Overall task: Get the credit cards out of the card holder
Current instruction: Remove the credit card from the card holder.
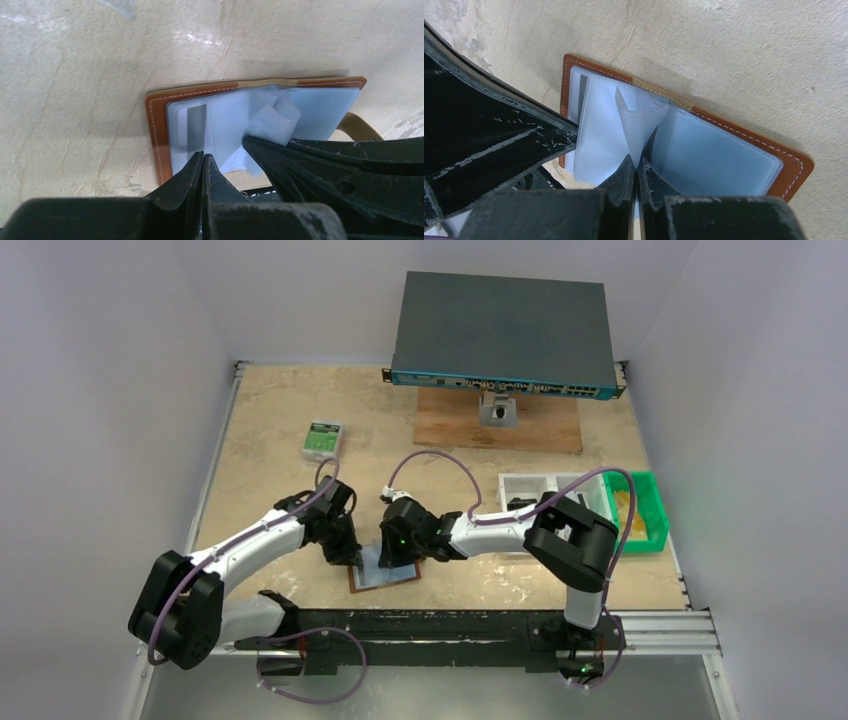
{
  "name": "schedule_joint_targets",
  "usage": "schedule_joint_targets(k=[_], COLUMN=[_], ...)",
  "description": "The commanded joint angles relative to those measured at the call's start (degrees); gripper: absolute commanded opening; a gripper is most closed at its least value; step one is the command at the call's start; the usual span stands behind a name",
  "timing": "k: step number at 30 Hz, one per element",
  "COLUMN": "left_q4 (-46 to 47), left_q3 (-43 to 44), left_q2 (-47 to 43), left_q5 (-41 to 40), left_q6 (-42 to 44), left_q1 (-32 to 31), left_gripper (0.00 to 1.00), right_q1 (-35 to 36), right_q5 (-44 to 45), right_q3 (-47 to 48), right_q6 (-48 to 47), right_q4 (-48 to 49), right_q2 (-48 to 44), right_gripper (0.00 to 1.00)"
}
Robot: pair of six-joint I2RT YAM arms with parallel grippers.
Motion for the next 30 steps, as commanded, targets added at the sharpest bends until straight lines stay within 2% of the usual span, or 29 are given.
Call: schedule_joint_targets(k=[1,10,15,23,30], left_q4=[5.28,3.15,5.82,9.42,11.95], left_q3=[-0.59,-2.01,-2.89,-3.01,-3.07], left_q2=[1.10,0.78,1.08,1.96,0.20], left_q5=[2.77,-0.96,1.20,5.26,8.21], left_q6=[0.87,-2.22,-1.94,-2.06,-1.66], left_q1=[-0.58,-0.57,-0.55,-0.58,-0.57], left_gripper=[0.00,0.00,0.00,0.00,0.00], right_q1=[-0.55,-0.55,-0.55,-0.55,-0.60], right_q5=[1.59,2.32,2.24,2.76,8.79], right_q3=[-2.10,-0.08,1.78,5.58,7.80], right_q6=[-0.70,-1.45,-2.06,-3.16,-2.21], right_q4=[-2.51,-4.69,-6.22,-10.15,-17.62], right_q2=[1.04,-4.10,-5.75,-7.61,-11.59], right_gripper=[0.00,0.09,0.15,0.34,0.50])
